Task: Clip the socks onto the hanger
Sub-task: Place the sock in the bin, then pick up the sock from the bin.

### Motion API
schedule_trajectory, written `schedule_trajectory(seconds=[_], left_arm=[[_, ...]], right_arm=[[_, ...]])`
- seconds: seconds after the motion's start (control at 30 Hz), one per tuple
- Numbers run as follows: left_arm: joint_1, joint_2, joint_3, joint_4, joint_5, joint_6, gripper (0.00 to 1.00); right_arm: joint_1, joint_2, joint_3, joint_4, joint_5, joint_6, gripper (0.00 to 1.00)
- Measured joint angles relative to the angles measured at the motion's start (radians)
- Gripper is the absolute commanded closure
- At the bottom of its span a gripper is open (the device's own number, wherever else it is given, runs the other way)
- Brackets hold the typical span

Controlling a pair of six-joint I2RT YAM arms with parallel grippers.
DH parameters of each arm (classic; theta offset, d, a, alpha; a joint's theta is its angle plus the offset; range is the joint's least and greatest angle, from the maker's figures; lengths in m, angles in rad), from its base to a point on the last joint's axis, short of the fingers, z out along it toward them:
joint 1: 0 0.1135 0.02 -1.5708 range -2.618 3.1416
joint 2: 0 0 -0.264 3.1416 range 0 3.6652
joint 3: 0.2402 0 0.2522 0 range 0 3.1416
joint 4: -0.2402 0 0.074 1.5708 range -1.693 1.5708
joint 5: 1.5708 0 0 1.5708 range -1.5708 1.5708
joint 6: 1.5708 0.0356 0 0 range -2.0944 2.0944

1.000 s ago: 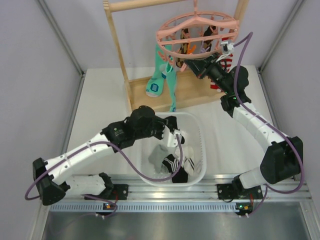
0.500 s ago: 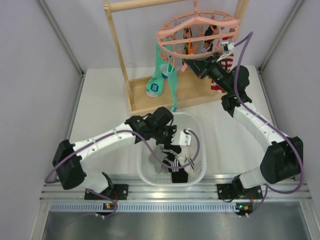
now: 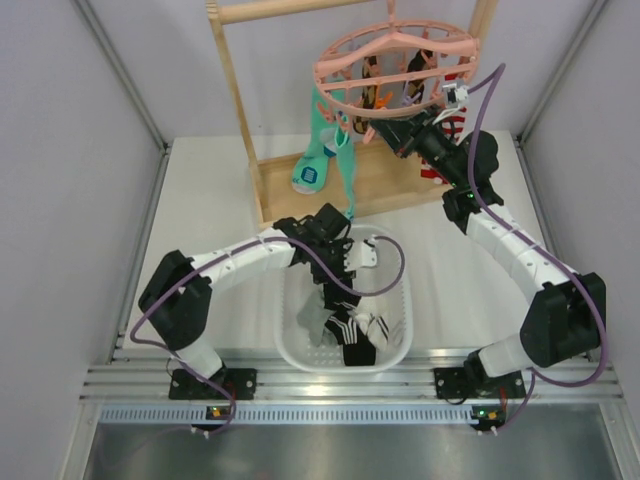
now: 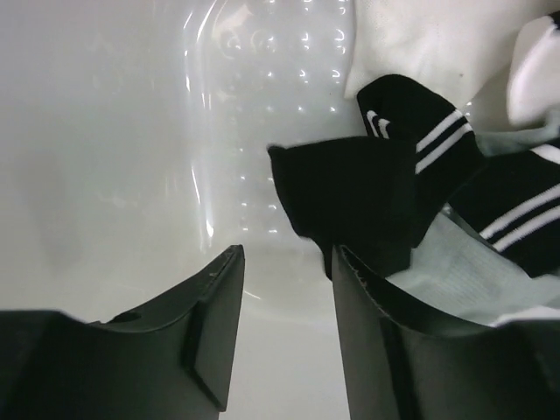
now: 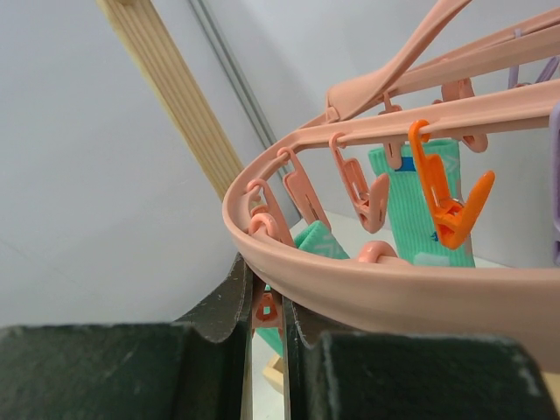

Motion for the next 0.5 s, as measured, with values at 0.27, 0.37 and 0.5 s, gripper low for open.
schedule_trajectory(seconds=[0.27,0.37,0.5], left_arm=[[0.098,-0.169,-0.021,-0.116,0.28,0.129,0.68],[0.096,-0.266,-0.073,-0.14,0.382,0.178,0.68],[0.094,-0.286,-0.129,-0.163,0.503,0.279,0.62]], right_arm=[[0.0,0.0,0.0,0.0,0.0,0.0,1.0],[0.0,0.0,0.0,0.0,-0.001,0.0,1.0],[0.0,0.0,0.0,0.0,-0.001,0.0,1.0]])
